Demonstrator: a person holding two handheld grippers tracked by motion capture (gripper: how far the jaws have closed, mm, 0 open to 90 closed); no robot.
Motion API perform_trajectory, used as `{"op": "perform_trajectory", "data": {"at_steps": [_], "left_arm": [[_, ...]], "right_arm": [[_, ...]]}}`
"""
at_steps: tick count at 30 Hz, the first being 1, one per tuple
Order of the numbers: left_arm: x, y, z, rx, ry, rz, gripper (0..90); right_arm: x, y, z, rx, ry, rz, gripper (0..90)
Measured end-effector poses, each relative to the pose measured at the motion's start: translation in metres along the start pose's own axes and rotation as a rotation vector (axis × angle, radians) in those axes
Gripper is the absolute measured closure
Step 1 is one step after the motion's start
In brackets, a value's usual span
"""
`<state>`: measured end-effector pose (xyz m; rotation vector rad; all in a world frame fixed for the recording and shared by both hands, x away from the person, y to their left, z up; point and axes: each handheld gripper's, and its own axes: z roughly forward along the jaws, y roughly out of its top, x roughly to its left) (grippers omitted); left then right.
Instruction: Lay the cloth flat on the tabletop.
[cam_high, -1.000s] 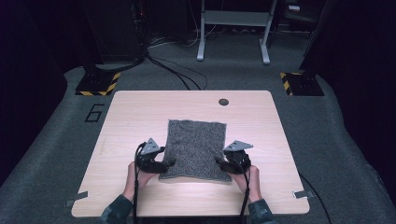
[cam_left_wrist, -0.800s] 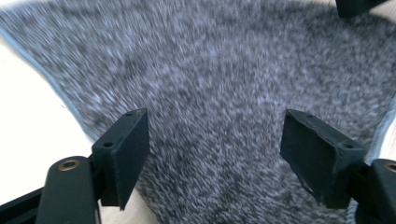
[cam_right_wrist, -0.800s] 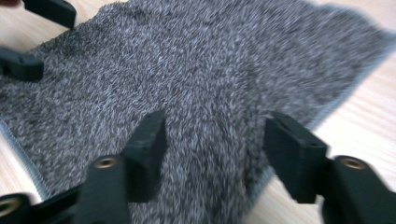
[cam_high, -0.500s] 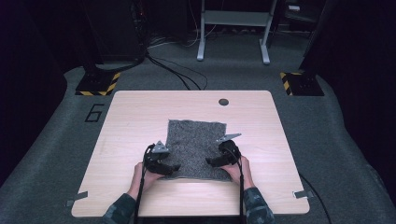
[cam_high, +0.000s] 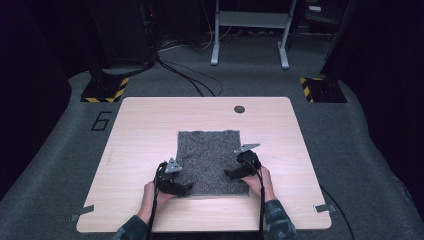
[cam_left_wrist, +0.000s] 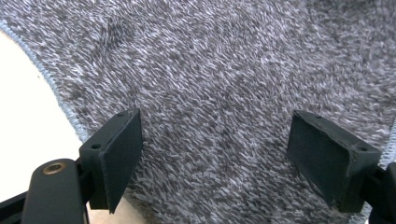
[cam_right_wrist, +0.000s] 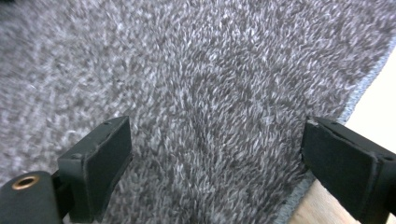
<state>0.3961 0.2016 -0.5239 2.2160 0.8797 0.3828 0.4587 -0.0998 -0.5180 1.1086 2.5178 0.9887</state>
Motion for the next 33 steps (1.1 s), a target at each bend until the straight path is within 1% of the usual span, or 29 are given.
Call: {"op": "perform_trajectory", "data": {"at_steps": [1,2,3,4,6,7,8,9,10,11,13,14,16,17,19,20,21,22,23,24,25,26,27,28,29,30,31,32,33], "left_arm": [[0.000,0.000,0.000,0.000,0.000,0.000,17.7],[-0.003,-0.002,0.000,-0.013,0.001,0.000,17.1],[-0.003,-0.003,0.001,-0.026,0.005,-0.006,17.1],[-0.003,-0.003,0.001,-0.026,0.005,-0.006,17.1],[-0.003,-0.004,0.000,-0.023,0.006,-0.001,16.9],[-0.003,-0.004,-0.001,-0.013,-0.003,0.004,16.9],[-0.004,-0.004,-0.001,-0.013,0.008,0.004,16.9],[-0.004,-0.005,-0.001,-0.023,0.004,0.003,16.9],[-0.004,-0.005,-0.002,-0.013,0.004,0.006,16.9],[-0.006,-0.006,-0.002,-0.026,0.007,0.001,16.9],[-0.008,-0.007,-0.003,-0.023,-0.001,-0.008,16.8],[-0.009,-0.008,-0.004,-0.025,0.010,-0.003,16.7],[-0.010,-0.009,-0.004,-0.029,0.005,-0.004,16.0],[-0.011,-0.009,-0.004,-0.027,-0.004,-0.010,15.4],[-0.011,-0.009,-0.005,-0.026,-0.004,-0.011,14.7],[-0.011,-0.009,-0.006,-0.046,0.002,-0.016,14.1],[-0.011,-0.009,-0.006,-0.046,0.002,-0.016,13.6],[-0.008,-0.008,-0.011,-0.077,0.004,-0.035,13.2],[-0.006,-0.008,-0.014,-0.088,0.001,-0.046,13.0],[-0.006,-0.008,-0.014,-0.088,0.001,-0.046,12.8],[-0.003,-0.006,-0.018,-0.106,0.015,-0.056,12.5],[0.002,-0.004,-0.022,-0.119,0.027,-0.075,12.0],[0.005,-0.002,-0.024,-0.122,0.031,-0.089,11.7],[0.009,0.000,-0.025,-0.125,0.041,-0.089,11.1],[0.014,0.002,-0.027,-0.130,0.049,-0.103,10.7],[0.017,0.003,-0.027,-0.130,0.055,-0.106,10.7],[0.017,0.003,-0.027,-0.130,0.055,-0.106,10.4],[0.024,0.005,-0.028,-0.131,0.059,-0.125,10.0],[0.027,0.007,-0.028,-0.126,0.064,-0.126,9.6]], "right_arm": [[0.000,0.000,0.000,0.000,0.000,0.000,8.7],[0.005,-0.002,0.000,0.005,-0.039,-0.020,8.1],[0.007,-0.003,0.000,0.011,-0.047,-0.030,8.1],[0.009,-0.005,-0.001,0.006,-0.060,-0.034,7.6],[0.009,-0.007,-0.001,0.000,-0.060,-0.035,7.6],[0.011,-0.010,-0.004,-0.003,-0.068,-0.030,7.6],[0.011,-0.011,-0.005,0.000,-0.067,-0.036,7.6],[0.013,-0.013,-0.006,-0.005,-0.068,-0.017,7.6],[0.012,-0.014,-0.006,-0.008,-0.069,-0.034,7.6],[0.012,-0.015,-0.007,-0.011,-0.067,-0.029,7.6],[0.013,-0.017,-0.008,-0.020,-0.068,-0.029,7.6],[0.013,-0.017,-0.008,-0.018,-0.070,-0.025,7.6],[0.014,-0.018,-0.008,-0.019,-0.070,-0.025,7.6],[0.014,-0.018,-0.009,-0.023,-0.071,-0.022,7.5],[0.016,-0.019,-0.009,-0.026,-0.072,-0.017,7.2],[0.016,-0.019,-0.010,-0.018,-0.072,-0.025,6.1],[0.016,-0.019,-0.010,-0.016,-0.079,-0.020,5.4],[0.017,-0.019,-0.011,-0.013,-0.086,-0.021,3.9],[0.018,-0.019,-0.013,-0.019,-0.089,-0.025,3.6],[0.018,-0.019,-0.013,-0.019,-0.089,-0.025,3.6],[0.020,-0.018,-0.020,-0.052,-0.087,-0.019,3.8],[0.023,-0.017,-0.023,-0.063,-0.094,-0.019,4.0],[0.025,-0.017,-0.026,-0.068,-0.096,-0.017,4.1],[0.027,-0.016,-0.028,-0.077,-0.099,-0.023,4.3],[0.030,-0.016,-0.031,-0.081,-0.099,-0.031,4.5],[0.035,-0.015,-0.033,-0.084,-0.100,-0.027,4.6],[0.035,-0.015,-0.033,-0.084,-0.100,-0.027,4.6],[0.041,-0.014,-0.034,-0.091,-0.105,-0.038,4.9],[0.044,-0.014,-0.034,-0.087,-0.101,-0.042,4.9]]}}
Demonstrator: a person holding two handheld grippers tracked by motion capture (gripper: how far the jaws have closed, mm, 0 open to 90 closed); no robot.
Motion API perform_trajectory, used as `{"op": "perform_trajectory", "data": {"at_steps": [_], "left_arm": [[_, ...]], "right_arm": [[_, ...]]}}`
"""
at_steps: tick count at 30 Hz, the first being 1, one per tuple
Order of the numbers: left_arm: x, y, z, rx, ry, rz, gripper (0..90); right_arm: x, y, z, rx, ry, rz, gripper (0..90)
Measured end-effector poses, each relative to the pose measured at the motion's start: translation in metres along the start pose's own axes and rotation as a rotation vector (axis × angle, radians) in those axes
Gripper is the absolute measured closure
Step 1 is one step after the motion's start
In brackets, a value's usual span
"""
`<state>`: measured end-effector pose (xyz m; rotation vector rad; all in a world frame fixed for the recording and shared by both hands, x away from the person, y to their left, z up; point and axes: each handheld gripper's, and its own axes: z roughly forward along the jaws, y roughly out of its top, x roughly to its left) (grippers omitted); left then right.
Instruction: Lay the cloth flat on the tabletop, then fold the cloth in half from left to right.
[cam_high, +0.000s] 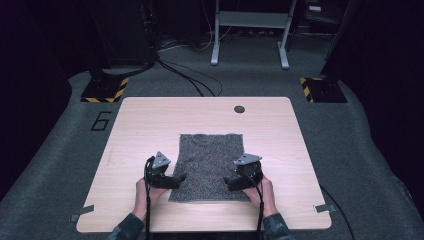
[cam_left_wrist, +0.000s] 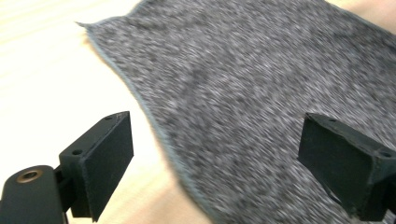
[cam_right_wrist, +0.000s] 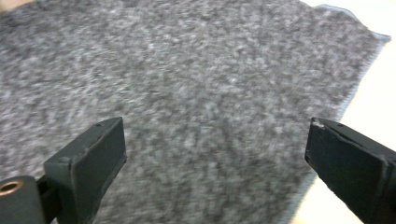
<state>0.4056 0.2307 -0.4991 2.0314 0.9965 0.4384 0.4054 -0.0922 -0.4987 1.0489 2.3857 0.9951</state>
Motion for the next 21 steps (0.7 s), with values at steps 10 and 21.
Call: {"op": "perform_trajectory", "data": {"at_steps": [10,21], "left_arm": [[0.019,0.009,0.012,0.017,0.021,-0.049,3.0],[0.040,0.029,0.031,0.007,0.041,-0.094,3.4]], "right_arm": [[0.022,0.002,0.000,0.000,0.034,-0.014,4.9],[0.061,0.009,0.005,-0.048,0.107,-0.015,5.8]]}}
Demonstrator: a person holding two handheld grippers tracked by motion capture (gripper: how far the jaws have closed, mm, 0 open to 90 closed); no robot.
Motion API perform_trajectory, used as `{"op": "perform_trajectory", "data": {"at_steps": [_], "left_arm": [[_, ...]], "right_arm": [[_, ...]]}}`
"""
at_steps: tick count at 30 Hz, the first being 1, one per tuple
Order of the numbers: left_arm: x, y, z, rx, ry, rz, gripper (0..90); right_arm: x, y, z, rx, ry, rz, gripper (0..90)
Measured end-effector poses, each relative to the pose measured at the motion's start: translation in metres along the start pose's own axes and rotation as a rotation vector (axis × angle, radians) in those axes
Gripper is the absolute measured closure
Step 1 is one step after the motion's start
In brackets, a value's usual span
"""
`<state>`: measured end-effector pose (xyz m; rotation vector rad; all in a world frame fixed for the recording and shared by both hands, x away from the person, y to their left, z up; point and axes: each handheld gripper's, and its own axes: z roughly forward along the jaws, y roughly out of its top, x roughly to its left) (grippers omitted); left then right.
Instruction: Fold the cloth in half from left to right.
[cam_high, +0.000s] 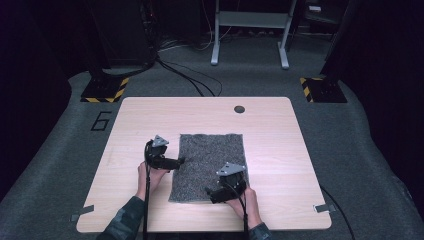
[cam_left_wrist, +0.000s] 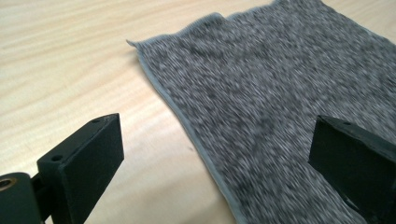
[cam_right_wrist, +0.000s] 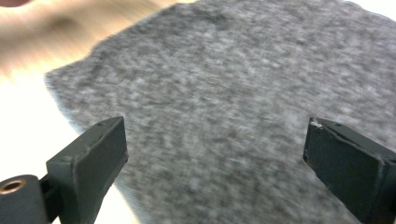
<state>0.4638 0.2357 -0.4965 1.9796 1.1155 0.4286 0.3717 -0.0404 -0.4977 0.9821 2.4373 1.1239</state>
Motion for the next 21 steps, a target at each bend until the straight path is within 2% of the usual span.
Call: {"op": "perform_trajectory", "data": {"at_steps": [3,4,9,10,11,14,19,21], "left_arm": [[0.003,0.004,0.004,0.008,-0.001,0.006,3.1],[0.005,0.006,0.007,-0.001,0.005,-0.014,3.2],[0.013,0.012,0.015,0.008,-0.001,-0.020,3.7],[0.016,0.013,0.018,0.000,0.003,-0.042,4.4],[0.018,0.014,0.019,0.003,0.008,-0.038,5.5],[0.023,0.017,0.025,0.008,0.005,-0.067,6.6],[0.028,0.022,0.036,0.022,0.007,-0.067,9.2],[0.029,0.025,0.040,0.030,0.011,-0.070,10.6]], "right_arm": [[0.008,0.002,0.002,0.003,0.009,-0.019,5.9],[0.017,0.005,0.005,0.004,0.020,-0.034,6.0],[0.031,0.011,0.011,-0.003,0.042,-0.069,6.5],[0.038,0.015,0.014,-0.007,0.051,-0.079,8.2],[0.041,0.016,0.015,-0.004,0.057,-0.086,8.9],[0.053,0.021,0.021,-0.003,0.066,-0.094,11.9],[0.071,0.029,0.032,0.006,0.078,-0.125,18.0],[0.076,0.031,0.038,-0.007,0.088,-0.133,21.7]]}}
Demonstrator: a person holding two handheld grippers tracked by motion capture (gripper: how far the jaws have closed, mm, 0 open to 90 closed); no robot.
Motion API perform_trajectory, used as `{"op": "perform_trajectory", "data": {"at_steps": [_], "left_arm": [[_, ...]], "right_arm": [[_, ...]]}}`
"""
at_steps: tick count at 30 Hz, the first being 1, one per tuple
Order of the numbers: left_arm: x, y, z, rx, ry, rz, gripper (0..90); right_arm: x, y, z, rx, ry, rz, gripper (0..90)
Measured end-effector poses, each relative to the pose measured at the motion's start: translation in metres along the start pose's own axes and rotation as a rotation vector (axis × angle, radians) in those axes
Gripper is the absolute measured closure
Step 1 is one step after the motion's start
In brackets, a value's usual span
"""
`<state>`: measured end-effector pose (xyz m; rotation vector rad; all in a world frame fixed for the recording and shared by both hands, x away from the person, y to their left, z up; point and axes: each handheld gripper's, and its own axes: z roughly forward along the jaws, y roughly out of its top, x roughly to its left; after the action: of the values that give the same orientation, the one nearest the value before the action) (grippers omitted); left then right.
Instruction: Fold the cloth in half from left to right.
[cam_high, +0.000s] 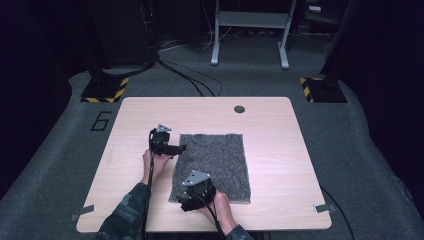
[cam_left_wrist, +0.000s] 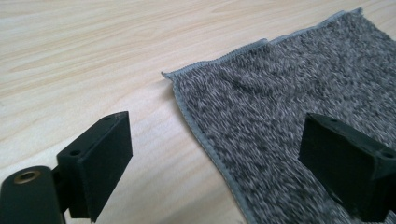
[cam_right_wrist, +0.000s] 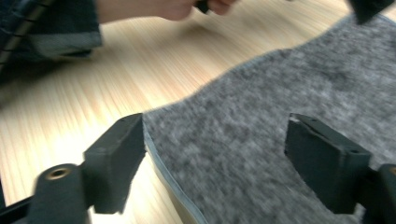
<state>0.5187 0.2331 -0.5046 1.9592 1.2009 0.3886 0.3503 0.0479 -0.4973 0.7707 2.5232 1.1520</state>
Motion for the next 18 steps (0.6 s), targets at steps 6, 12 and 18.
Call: {"op": "perform_trajectory", "data": {"at_steps": [6,12,18], "left_arm": [[-0.001,0.004,0.012,0.004,0.014,0.017,15.4],[0.000,0.008,0.020,0.007,0.022,0.028,28.3],[-0.001,0.007,0.029,0.025,0.027,0.046,40.4]], "right_arm": [[0.018,0.002,0.021,0.023,0.017,-0.043,30.8],[0.029,0.008,0.033,0.033,-0.008,-0.071,43.8],[0.031,0.007,0.040,0.037,-0.027,-0.086,57.0]]}}
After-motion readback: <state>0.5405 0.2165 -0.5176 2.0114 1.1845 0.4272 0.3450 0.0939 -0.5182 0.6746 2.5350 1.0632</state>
